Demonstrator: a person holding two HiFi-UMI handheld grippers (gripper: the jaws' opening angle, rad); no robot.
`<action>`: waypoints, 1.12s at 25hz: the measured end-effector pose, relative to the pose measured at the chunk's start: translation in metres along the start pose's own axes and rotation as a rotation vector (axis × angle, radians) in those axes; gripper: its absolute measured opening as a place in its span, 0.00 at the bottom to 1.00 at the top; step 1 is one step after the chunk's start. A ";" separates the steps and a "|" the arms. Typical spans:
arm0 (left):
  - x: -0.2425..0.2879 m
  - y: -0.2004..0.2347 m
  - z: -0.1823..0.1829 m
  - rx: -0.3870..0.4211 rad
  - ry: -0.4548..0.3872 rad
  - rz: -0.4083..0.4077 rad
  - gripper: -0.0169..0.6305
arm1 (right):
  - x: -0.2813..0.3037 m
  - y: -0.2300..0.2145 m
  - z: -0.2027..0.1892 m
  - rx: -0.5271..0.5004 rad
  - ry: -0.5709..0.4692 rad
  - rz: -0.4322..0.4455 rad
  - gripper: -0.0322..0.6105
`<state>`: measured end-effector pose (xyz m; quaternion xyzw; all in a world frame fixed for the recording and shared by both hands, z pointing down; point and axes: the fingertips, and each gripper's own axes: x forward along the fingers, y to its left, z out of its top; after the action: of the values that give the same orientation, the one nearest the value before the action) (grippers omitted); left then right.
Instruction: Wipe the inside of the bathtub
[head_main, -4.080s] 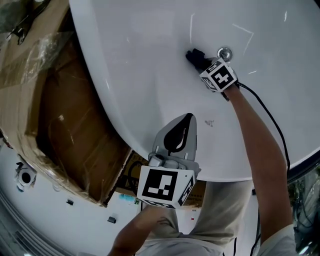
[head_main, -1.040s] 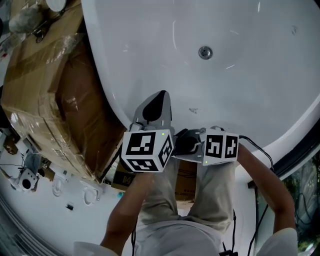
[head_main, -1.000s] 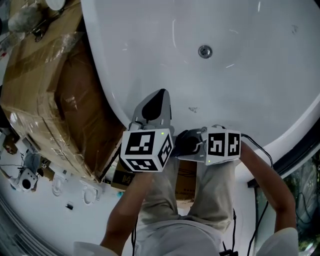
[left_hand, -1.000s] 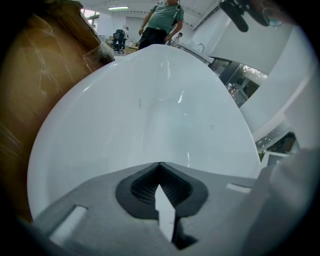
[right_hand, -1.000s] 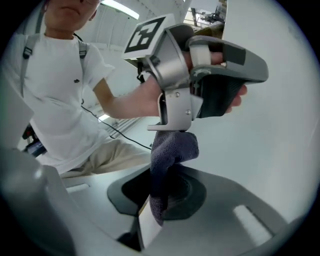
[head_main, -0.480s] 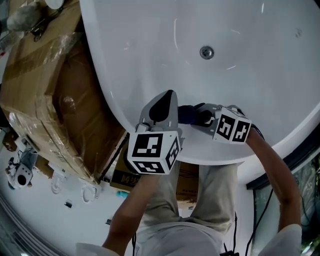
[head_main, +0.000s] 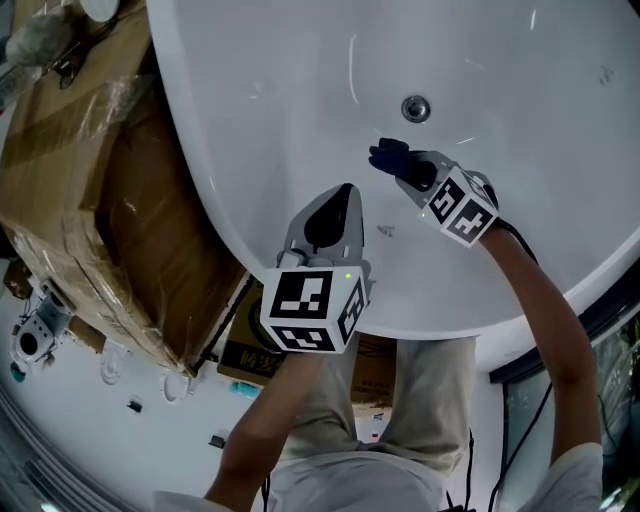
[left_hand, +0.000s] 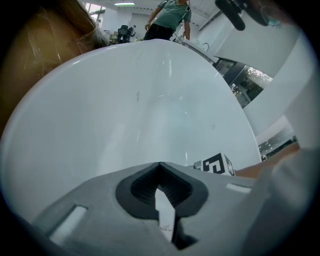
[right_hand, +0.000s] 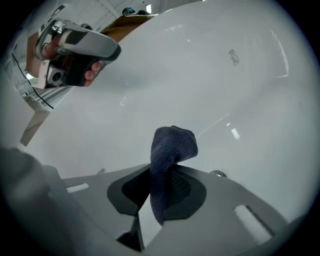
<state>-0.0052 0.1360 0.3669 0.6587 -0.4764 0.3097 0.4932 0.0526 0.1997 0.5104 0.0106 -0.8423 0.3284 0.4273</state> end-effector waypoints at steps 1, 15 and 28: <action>0.002 0.000 -0.001 -0.004 0.001 -0.001 0.02 | 0.002 -0.009 -0.002 0.001 0.010 -0.016 0.13; 0.031 0.003 -0.010 -0.018 0.039 -0.023 0.02 | 0.051 -0.078 -0.029 0.054 0.070 -0.149 0.13; 0.049 0.016 -0.013 -0.034 0.060 -0.040 0.02 | 0.106 -0.132 -0.050 0.092 0.209 -0.270 0.13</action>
<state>-0.0022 0.1315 0.4201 0.6500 -0.4533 0.3111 0.5246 0.0607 0.1521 0.6802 0.1089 -0.7682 0.3057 0.5518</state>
